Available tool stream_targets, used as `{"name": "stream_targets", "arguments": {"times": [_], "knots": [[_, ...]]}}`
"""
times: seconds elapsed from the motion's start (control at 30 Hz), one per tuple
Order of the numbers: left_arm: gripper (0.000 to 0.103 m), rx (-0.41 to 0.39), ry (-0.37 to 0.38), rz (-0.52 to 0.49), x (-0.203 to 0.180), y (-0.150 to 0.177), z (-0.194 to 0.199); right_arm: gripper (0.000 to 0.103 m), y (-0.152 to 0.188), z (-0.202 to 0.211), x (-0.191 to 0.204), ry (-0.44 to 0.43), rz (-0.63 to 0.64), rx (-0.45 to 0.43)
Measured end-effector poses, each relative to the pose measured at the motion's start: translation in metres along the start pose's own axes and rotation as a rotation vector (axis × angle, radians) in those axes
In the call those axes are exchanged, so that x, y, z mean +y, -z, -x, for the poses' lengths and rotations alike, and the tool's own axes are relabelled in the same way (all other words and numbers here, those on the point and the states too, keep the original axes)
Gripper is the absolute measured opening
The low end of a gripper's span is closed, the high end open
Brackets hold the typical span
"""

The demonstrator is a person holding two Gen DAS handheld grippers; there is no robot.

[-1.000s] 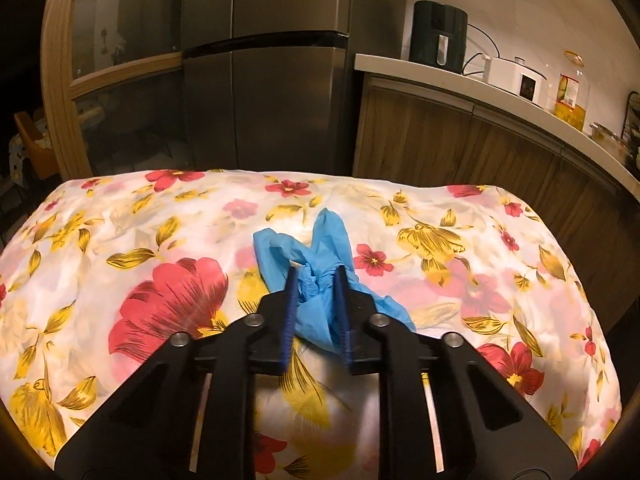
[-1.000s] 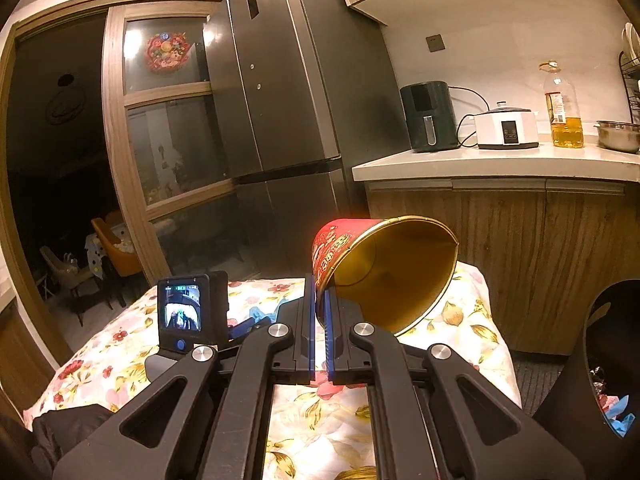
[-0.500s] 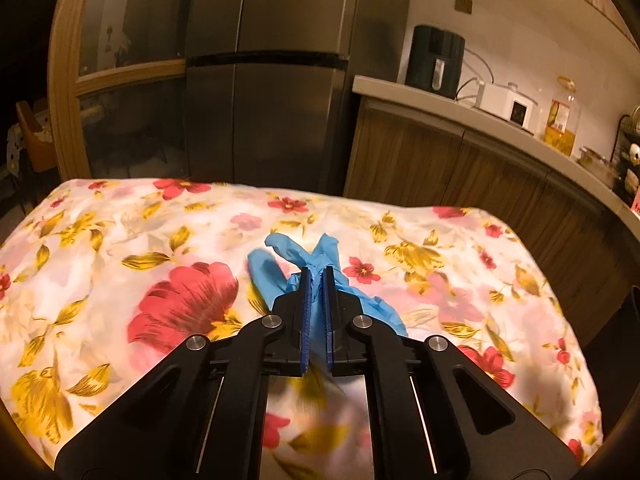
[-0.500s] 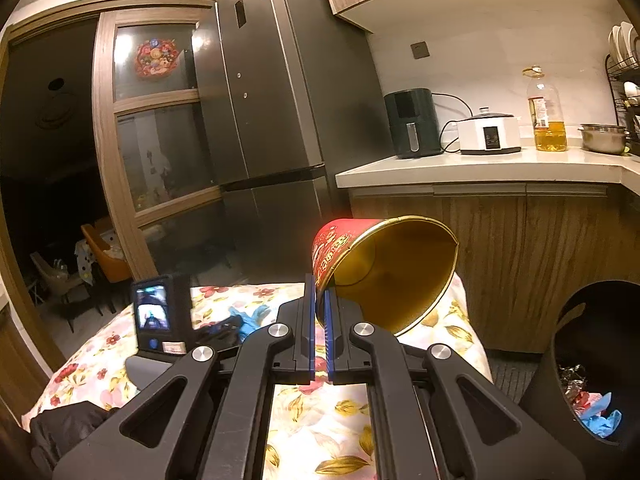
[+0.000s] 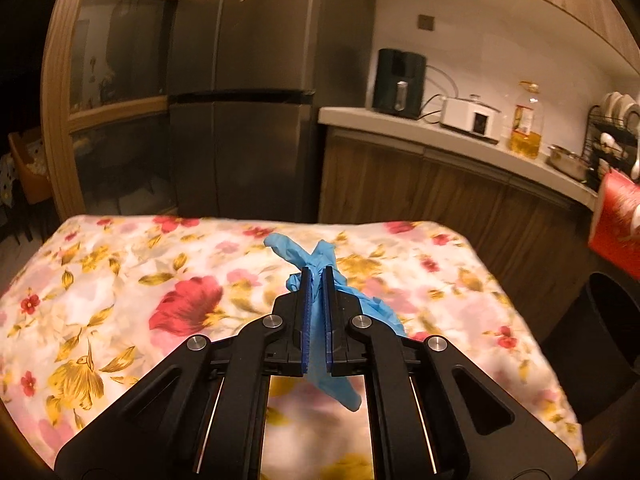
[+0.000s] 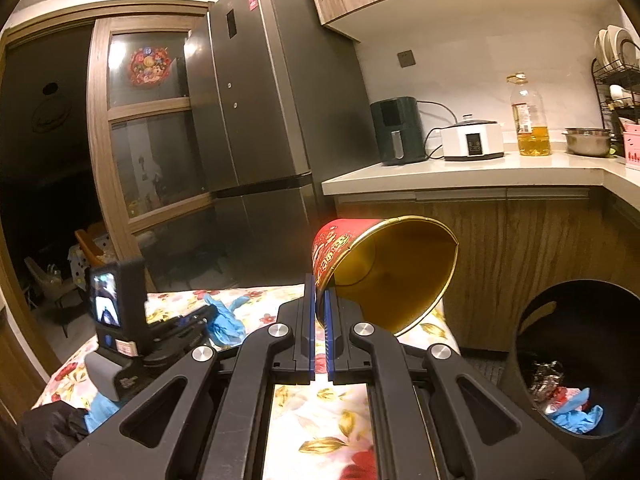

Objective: Collect trash
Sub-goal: 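Lift and carry the red cup and blue glove over the black bin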

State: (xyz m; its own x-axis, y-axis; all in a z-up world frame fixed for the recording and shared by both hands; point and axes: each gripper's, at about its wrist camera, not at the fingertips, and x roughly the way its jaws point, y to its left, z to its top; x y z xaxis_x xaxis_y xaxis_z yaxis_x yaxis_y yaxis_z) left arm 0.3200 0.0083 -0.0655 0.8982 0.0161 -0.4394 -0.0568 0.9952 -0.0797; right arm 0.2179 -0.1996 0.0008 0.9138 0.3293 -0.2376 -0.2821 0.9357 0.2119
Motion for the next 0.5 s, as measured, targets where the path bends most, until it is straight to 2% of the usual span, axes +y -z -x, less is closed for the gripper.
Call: {"name": "stream_targets", "arguments": {"times": [0.17,0.5], "knots": [[0.004,-0.049,0.085,-0.054,-0.047,-0.014,0.024,0.005,0.0,0.019,-0.023,0.057,-0.022,-0.013],[0.004,-0.126,0.357,-0.163,-0.183,-0.026,0.07,0.004,-0.009,0.066,-0.097,0.247,-0.083,-0.047]]}}
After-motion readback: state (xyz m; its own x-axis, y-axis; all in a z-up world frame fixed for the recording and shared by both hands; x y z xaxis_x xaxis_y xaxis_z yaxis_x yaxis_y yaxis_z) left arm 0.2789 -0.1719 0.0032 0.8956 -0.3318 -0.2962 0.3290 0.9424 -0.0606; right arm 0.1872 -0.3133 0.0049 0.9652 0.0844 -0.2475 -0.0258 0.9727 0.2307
